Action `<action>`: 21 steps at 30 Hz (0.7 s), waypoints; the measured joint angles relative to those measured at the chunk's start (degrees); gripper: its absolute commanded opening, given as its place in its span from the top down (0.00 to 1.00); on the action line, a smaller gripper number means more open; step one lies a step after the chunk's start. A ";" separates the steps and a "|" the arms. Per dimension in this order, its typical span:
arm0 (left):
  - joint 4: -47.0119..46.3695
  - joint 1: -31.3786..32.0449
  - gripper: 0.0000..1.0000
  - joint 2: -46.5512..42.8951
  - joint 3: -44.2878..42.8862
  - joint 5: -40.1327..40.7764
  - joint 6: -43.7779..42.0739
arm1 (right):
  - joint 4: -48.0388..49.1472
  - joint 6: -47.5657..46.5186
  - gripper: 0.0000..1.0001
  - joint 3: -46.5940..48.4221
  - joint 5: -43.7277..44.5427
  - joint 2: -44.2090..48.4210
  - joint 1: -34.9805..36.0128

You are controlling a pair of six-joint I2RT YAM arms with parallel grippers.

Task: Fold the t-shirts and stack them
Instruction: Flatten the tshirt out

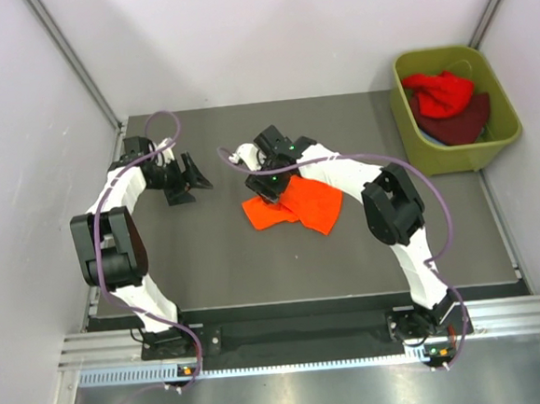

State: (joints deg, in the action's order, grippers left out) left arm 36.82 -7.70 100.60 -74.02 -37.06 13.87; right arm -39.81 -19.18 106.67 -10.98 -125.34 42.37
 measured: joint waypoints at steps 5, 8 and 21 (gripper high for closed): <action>-0.44 0.00 0.18 0.02 0.00 0.00 0.52 | 0.68 -0.79 0.40 0.00 2.19 0.00 0.55; -0.44 0.00 0.18 0.07 0.00 -0.20 1.05 | 1.79 -1.33 0.43 0.00 5.20 -0.46 1.05; -2.16 0.31 0.26 2.10 1.55 -2.80 4.20 | 4.46 -5.09 1.00 0.39 15.47 -5.51 2.21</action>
State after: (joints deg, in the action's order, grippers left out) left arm 34.65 -7.40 102.69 -72.47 -39.86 18.06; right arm -35.35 -24.27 107.07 4.49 -130.85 44.58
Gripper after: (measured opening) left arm 0.767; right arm 0.023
